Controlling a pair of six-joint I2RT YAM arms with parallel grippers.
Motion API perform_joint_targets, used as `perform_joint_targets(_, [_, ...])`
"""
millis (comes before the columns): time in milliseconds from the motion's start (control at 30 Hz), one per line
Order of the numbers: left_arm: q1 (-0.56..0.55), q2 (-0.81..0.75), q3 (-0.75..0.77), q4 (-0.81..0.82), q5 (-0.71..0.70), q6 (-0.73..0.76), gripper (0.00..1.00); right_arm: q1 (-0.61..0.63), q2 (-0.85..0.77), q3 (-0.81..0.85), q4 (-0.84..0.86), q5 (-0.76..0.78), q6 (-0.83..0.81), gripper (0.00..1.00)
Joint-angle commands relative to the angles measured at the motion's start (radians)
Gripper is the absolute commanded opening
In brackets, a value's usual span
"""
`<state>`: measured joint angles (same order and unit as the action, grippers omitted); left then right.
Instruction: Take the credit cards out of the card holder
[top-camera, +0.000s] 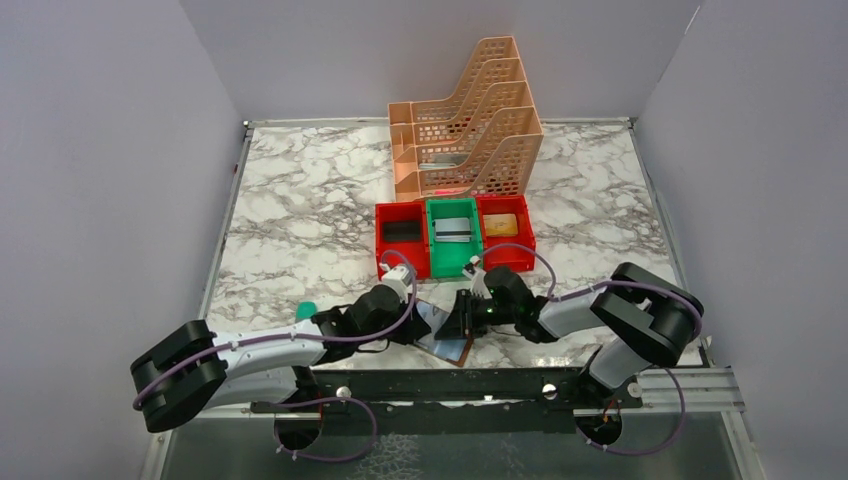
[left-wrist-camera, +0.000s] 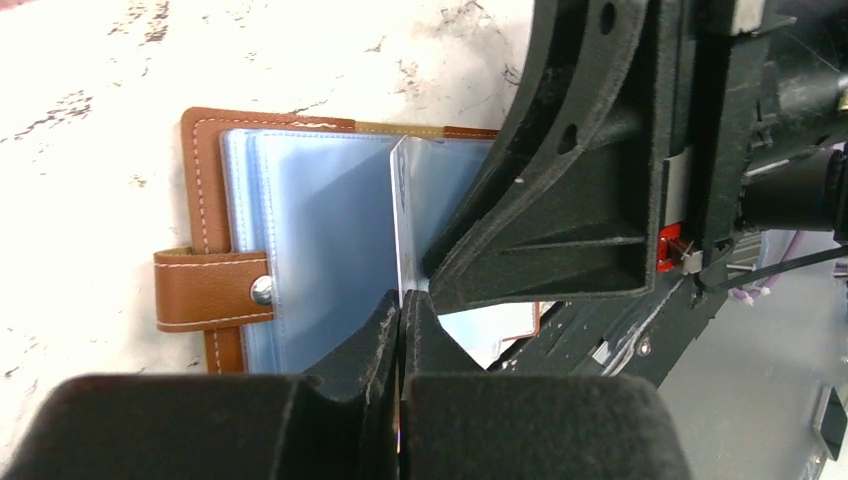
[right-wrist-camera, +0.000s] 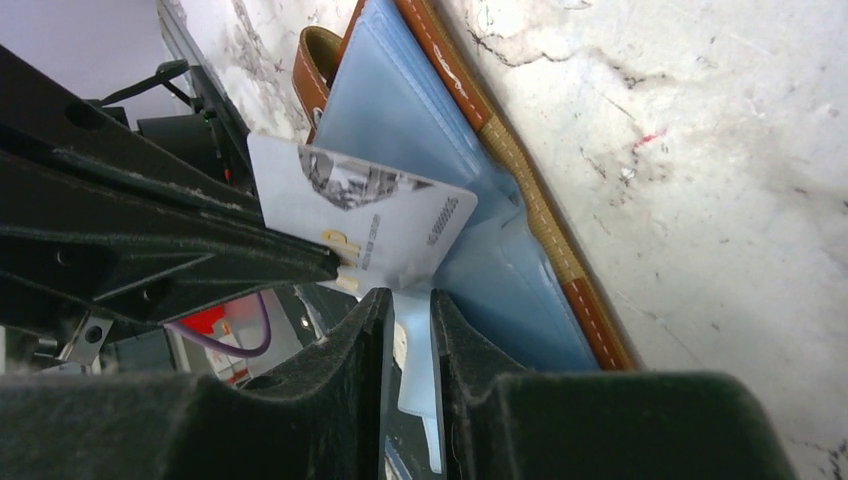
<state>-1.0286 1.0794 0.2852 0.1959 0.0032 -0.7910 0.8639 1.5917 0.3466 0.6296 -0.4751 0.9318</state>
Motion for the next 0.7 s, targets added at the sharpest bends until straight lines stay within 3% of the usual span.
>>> perform_joint_targets(0, [0.002,-0.05,0.028,-0.092,-0.092,0.018,0.0,0.006,-0.058,-0.026,-0.171,0.102,-0.05,0.28])
perform_joint_targets(167, [0.002,-0.188,0.055,-0.241,-0.18,0.033,0.0,0.006,-0.19,0.011,-0.338,0.187,-0.106,0.3])
perform_joint_targets(400, [0.004,-0.315,0.089,-0.319,-0.192,0.061,0.0,0.006,-0.432,0.064,-0.588,0.341,-0.145,0.31])
perform_joint_targets(500, [0.003,-0.317,0.096,-0.307,-0.163,0.065,0.0,0.006,-0.537,0.039,-0.571,0.332,-0.126,0.37])
perform_joint_targets(567, [0.004,-0.315,0.087,-0.273,-0.141,0.059,0.0,0.006,-0.595,-0.009,-0.512,0.302,-0.098,0.53])
perform_joint_targets(667, [0.013,-0.297,0.052,-0.139,-0.03,0.035,0.0,0.006,-0.647,-0.095,-0.385,0.266,-0.053,0.61])
